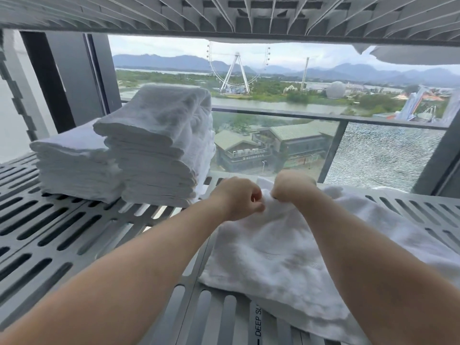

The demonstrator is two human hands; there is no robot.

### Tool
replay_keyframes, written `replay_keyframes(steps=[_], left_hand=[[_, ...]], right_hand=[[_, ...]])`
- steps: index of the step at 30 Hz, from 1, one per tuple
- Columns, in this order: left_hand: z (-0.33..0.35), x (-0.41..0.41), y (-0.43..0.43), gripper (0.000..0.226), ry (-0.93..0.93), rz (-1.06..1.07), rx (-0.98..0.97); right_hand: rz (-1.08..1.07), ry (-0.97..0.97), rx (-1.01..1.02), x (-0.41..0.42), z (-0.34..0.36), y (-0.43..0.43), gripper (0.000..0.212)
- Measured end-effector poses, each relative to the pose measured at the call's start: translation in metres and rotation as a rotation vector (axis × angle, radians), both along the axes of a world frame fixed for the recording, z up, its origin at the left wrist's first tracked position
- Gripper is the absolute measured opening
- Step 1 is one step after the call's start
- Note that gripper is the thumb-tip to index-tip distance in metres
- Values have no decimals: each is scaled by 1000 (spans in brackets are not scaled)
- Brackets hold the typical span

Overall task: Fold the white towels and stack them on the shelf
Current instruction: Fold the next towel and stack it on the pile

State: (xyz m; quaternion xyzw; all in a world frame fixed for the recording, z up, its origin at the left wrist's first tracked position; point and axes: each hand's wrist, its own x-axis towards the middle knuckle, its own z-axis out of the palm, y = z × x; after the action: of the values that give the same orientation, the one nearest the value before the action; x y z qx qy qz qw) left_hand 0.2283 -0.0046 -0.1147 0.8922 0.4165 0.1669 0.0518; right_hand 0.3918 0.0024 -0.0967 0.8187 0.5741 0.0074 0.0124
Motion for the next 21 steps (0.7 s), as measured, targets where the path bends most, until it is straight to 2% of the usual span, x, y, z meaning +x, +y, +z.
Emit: replay_keyframes(steps=[2, 5, 9, 11, 13, 14, 15, 18, 21], left_hand=[[-2, -1, 0, 23, -24, 6, -27], [-1, -2, 3, 20, -213, 74, -165], [14, 1, 8, 17, -544, 209, -270], [22, 2, 14, 19, -631, 286, -344], [27, 1, 18, 18, -605, 364, -393], [28, 0, 19, 16, -553, 404, -372], [29, -1, 20, 19, -483, 449, -309], [24, -3, 15, 47, -276, 493, -72], [13, 2, 8, 52, -106, 380, 83]], right_hand=[[-18, 32, 30, -3, 3, 4, 9], [-56, 121, 209, 0, 11, 13, 21], [-44, 149, 582, 10, 34, 23, 27], [-46, 154, 805, 12, 43, 25, 24], [-30, 185, 954, 10, 43, 28, 24], [1, 224, 967, 8, 40, 30, 26], [47, 268, 921, 6, 35, 32, 28], [177, 345, 646, 0, 13, 33, 29], [161, 349, 616, 10, 4, 22, 25]])
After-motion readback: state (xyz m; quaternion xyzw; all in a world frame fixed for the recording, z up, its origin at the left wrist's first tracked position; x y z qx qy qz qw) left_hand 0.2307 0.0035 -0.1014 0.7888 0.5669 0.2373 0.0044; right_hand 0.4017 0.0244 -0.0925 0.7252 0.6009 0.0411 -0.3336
